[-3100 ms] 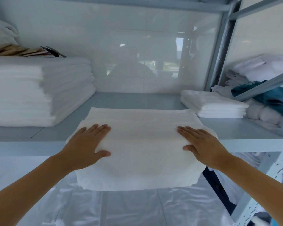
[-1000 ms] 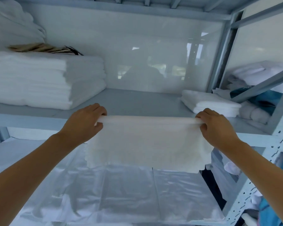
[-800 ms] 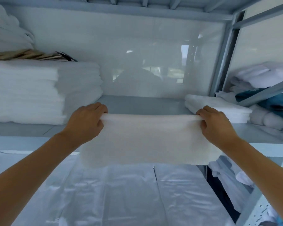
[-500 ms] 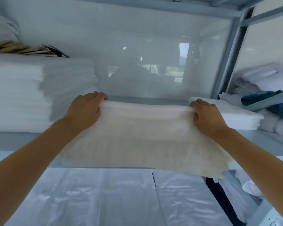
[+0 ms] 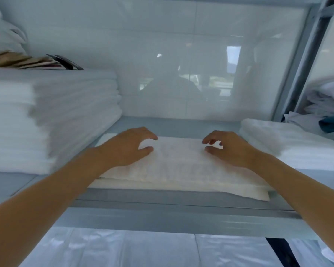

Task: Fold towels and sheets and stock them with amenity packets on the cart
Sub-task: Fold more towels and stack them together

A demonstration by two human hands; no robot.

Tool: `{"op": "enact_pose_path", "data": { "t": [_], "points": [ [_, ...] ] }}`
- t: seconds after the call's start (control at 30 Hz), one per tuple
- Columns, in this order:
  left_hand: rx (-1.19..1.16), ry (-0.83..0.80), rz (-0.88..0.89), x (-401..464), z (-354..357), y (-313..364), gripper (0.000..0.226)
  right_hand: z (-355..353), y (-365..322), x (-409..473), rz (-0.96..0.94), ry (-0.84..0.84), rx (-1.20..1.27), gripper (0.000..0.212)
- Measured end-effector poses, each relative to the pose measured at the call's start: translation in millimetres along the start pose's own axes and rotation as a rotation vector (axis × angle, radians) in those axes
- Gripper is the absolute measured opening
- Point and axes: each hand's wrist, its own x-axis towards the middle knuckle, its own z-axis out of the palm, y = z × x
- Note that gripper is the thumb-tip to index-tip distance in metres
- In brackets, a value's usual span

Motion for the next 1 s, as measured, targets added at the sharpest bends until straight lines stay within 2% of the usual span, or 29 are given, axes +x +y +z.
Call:
{"op": "enact_pose_path", "data": {
  "t": [0.07,0.13,0.2,0.27,0.37,0.5,0.67,0.8,0.87,0.93,1.0],
  "points": [
    [-0.025,-0.142,0.019,-3.8,8.8,20.8,0.048,8.0,-25.4,-12.0,-0.032,-0.216,0.182,0.029],
    [-0.094,-0.201,0.037,-13.9,16.2,30.4,0.056,16.0,-41.9,-24.7,-0.106,-0.347,0.197,0.053],
    [-0.148,-0.217,0.039,-26.1,20.3,33.2,0.062,21.9,-47.3,-36.4,-0.171,-0.392,0.142,0.071],
    [-0.170,-0.182,0.049,-34.1,20.7,35.8,0.065,22.6,-46.6,-41.8,-0.211,-0.383,0.104,0.077],
    [-0.153,-0.117,0.132,-35.5,23.0,42.5,0.059,14.6,-44.0,-40.6,-0.212,-0.353,0.101,0.068],
    [-0.101,-0.046,0.153,-36.6,24.0,43.9,0.041,6.1,-38.6,-39.7,-0.190,-0.364,0.137,0.055],
    [-0.040,-0.074,0.106,-39.1,19.6,34.1,0.044,4.9,-25.2,-37.7,-0.235,-0.298,0.001,0.063],
    [0.130,0.034,-0.040,-54.4,11.7,22.0,0.050,-1.4,-5.5,-39.0,-0.176,-0.187,-0.078,0.065],
    [0.215,0.079,-0.174,-74.3,4.0,8.1,0.048,-6.2,9.2,-47.3,-0.135,-0.203,-0.201,0.068],
    [0.286,0.117,-0.319,-94.0,-8.6,-3.8,0.043,-10.6,20.6,-58.9,-0.118,-0.214,-0.319,0.065],
    [0.311,0.163,-0.397,-100.1,-23.2,-12.7,0.040,-20.5,23.0,-63.4,-0.112,-0.156,-0.341,0.057]
  ]
}}
